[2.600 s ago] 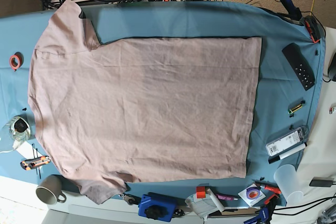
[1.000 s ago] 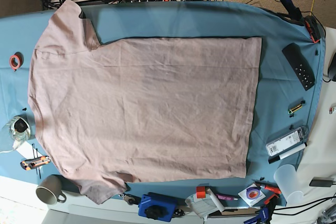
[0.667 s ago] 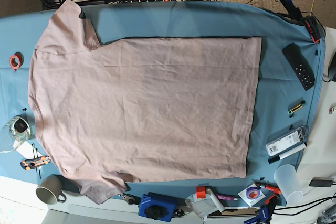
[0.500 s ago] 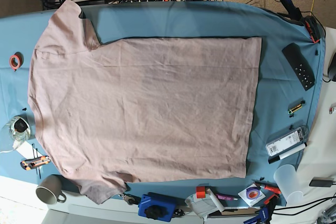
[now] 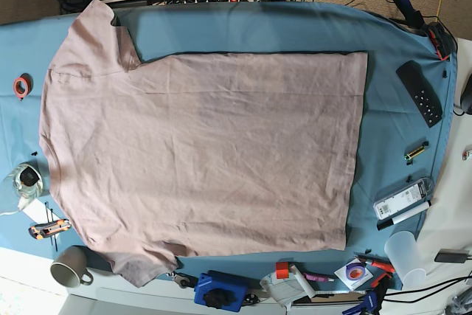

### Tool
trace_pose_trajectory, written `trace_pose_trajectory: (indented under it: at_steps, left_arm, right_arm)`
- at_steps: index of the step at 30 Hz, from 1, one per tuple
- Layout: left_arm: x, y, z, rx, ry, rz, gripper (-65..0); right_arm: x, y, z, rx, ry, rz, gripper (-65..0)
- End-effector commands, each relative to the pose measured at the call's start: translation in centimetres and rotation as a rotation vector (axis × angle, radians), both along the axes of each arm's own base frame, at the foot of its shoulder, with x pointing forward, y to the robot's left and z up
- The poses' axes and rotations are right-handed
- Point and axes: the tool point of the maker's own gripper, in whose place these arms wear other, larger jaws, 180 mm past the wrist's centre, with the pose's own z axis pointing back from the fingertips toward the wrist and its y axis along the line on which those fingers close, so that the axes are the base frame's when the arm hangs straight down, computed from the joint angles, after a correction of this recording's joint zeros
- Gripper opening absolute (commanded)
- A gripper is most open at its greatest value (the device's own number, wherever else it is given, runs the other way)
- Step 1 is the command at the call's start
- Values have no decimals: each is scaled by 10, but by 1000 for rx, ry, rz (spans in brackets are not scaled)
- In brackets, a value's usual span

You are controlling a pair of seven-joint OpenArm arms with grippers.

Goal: Fold the T-shirt properly

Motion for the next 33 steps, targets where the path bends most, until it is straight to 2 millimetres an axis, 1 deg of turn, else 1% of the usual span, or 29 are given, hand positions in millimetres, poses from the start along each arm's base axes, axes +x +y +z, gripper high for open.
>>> trace_pose_trajectory:
  at_steps: [1,4,7,9,12,15,18,22,23,25,26,27,31,33]
  left_arm:
    - [1,3,12,26,6,-18,-650]
    - [23,-4,31,39,-21,-71,-650]
    - [47,-12,52,59,-83,-125,-650]
    - [63,-17,66,74,-133,-159,-650]
    - [86,-22,91,114,-217,-173,-650]
    - [87,-19,91,125,-220,-144,-650]
    - [92,-20,92,119,-238,-147,-650]
    - [91,-21,92,115,-234,-145,-650]
    - [91,-21,92,115,-235,-145,-650]
    - [91,-21,92,115,-237,-145,-650]
    - [91,-21,92,115,-237,-145,-650]
    - [91,-21,92,115,-238,-145,-650]
    - [92,-21,92,115,-240,-146,-650]
    - [93,-20,93,117,-247,-146,-650]
  right_arm:
    - [5,-6,16,-5,-26,10,-650]
    - [28,-20,51,-16,-111,1,-650]
    - [51,-35,80,-33,-207,-18,-650]
    - [65,-48,95,-64,-267,-40,-650]
    - [83,-68,110,-126,-342,-63,-650]
    - [99,-81,121,-168,-407,-80,-650]
    - [108,-88,124,-202,-435,-88,-650]
    - [114,-88,124,-204,-453,-93,-650]
    - [115,-86,124,-200,-454,-81,-600]
    - [113,-81,123,-187,-456,-46,-413]
    - [112,-80,123,-185,-456,-47,-338]
    - [112,-80,123,-185,-456,-49,-303]
    - [111,-79,119,-185,-451,-72,-300]
    - [114,-78,115,-186,-445,-86,-300]
